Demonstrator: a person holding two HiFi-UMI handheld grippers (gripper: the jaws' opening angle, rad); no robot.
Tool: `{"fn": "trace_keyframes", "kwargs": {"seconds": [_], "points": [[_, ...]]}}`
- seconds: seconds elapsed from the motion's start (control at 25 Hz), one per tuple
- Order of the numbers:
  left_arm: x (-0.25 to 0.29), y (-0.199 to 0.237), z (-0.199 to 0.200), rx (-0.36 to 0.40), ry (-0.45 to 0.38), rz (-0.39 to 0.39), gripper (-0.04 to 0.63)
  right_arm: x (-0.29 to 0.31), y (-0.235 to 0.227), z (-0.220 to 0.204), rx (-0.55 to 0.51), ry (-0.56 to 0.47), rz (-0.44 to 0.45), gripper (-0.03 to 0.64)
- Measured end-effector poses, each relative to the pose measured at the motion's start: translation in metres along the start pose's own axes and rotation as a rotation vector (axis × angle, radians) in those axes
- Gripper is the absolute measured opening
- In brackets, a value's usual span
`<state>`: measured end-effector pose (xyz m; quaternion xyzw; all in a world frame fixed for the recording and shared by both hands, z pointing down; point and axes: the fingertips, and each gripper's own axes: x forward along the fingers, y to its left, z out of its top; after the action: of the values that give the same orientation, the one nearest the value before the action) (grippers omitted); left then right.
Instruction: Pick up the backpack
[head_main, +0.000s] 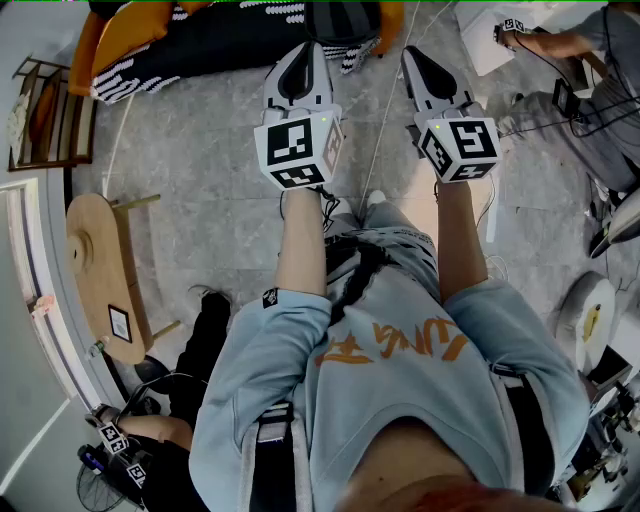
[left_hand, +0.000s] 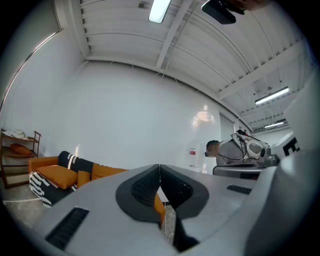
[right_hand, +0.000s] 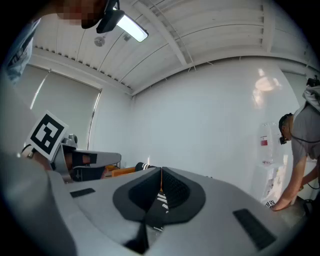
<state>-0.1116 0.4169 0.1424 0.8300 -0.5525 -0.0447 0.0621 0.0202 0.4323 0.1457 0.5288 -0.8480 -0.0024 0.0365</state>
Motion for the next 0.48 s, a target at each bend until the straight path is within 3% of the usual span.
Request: {"fn": "trace_keyframes", "kwargs": {"seconds": [0.24,0.48], "points": [[-0.006,0.014,0.017,-0.001,-0.023,0.001,0.023,0.008,0.013,0.019,-0.026,-0.025,0.009,0.028],[-0.005,0.035,0.025,-0.011,-0.040,-0.004,0.023,0.023,0.026,0.032,-0.116,-0.021,-0.025,0.028]]}}
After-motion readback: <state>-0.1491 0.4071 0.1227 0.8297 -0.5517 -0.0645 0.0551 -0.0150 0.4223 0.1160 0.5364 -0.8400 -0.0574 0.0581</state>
